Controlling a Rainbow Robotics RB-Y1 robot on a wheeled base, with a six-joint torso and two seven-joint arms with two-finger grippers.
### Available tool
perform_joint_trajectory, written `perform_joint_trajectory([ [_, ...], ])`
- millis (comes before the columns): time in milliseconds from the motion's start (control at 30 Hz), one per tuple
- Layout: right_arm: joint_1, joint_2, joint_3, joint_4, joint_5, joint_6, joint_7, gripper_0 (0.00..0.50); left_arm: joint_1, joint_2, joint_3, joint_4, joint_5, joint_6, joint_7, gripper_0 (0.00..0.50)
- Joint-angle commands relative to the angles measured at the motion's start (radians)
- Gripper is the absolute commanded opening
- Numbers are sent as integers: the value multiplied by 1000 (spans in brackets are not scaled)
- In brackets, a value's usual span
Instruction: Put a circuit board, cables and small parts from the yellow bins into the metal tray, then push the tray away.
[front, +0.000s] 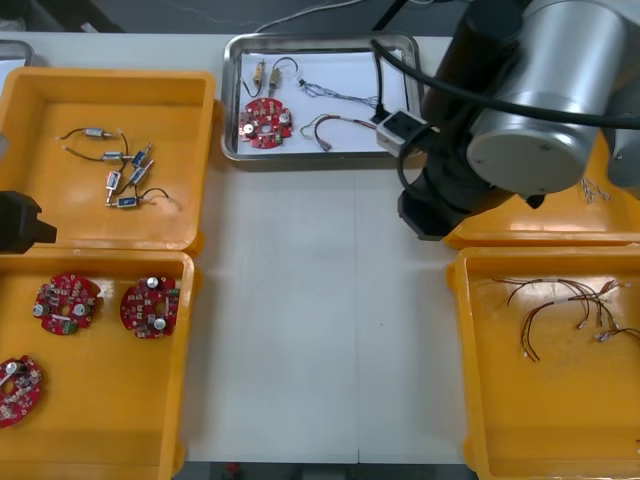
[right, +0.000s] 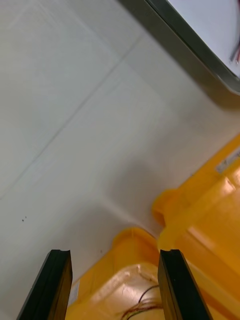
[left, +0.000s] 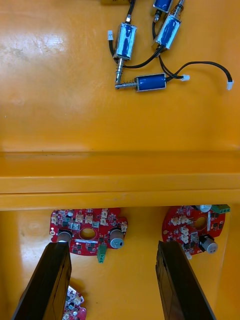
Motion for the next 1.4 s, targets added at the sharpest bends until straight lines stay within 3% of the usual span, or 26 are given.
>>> perform_joint_trajectory([
  [33, 92, -82, -145, -67, -38, 64, -138, 500, 12, 35, 19, -28, -9, -1, -27, 500],
  [267, 221, -147, -289, -122, -44, 131, -289, 500, 12, 35, 19, -28, -9, -1, -27, 500],
  [433, 340, -157, -408, -142, -45, 139, -329, 500, 12, 35, 19, -28, -9, -1, -27, 500],
  [800, 566, -182, -689, -160, -74, 151, -226, 500, 12, 35, 19, -28, -9, -1, -27, 500],
  [1033, 633, -187, -772, -151, -50, 153, -114, 500, 12, 35, 19, -28, -9, -1, -27, 500],
  [1400, 733, -157, -826, -151, -13, 108, -98, 500, 12, 35, 19, -28, -9, -1, -27, 500],
])
